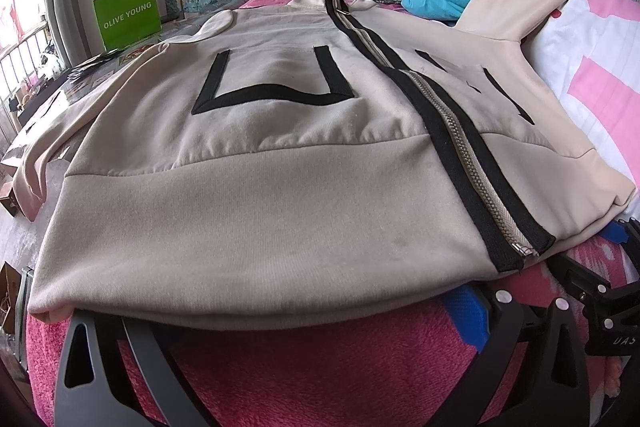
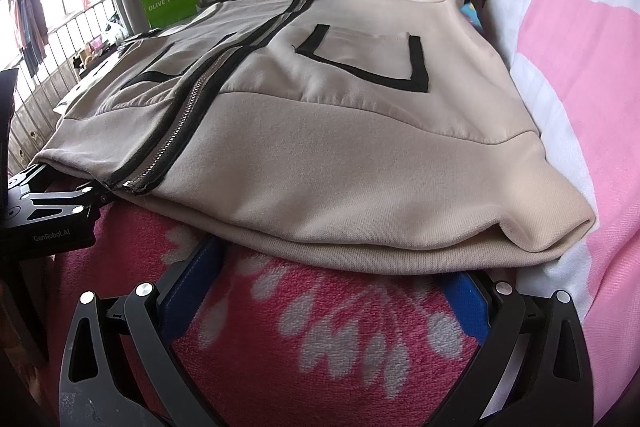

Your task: Fold large clothes

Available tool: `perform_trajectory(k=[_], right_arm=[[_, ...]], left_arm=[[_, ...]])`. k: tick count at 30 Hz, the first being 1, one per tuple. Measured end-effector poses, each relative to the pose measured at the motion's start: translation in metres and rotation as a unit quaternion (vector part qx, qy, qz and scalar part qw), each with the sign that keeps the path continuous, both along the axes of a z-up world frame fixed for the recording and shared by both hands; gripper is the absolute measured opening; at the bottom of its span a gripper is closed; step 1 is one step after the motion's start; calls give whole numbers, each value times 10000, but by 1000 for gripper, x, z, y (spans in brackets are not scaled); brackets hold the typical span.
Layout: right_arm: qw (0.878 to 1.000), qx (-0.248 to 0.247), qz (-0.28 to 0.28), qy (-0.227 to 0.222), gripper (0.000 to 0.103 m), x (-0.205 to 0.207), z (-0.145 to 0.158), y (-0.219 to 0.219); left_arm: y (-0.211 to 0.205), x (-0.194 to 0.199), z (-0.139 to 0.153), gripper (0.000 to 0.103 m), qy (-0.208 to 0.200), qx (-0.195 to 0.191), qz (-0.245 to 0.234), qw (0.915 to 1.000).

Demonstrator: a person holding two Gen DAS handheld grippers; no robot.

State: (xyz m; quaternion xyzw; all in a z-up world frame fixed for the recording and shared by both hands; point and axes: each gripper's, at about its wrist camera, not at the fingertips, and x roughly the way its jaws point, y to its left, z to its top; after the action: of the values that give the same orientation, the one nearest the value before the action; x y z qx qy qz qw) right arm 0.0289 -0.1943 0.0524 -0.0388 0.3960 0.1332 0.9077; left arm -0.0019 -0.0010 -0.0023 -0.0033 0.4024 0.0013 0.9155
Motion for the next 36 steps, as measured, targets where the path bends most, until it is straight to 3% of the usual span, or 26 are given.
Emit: perform_trajectory(k=[36], right_arm=[[10000, 5, 1, -9, 96, 0, 0, 0]], left_arm=[[-1, 1, 2, 99, 3, -19, -1, 10000]])
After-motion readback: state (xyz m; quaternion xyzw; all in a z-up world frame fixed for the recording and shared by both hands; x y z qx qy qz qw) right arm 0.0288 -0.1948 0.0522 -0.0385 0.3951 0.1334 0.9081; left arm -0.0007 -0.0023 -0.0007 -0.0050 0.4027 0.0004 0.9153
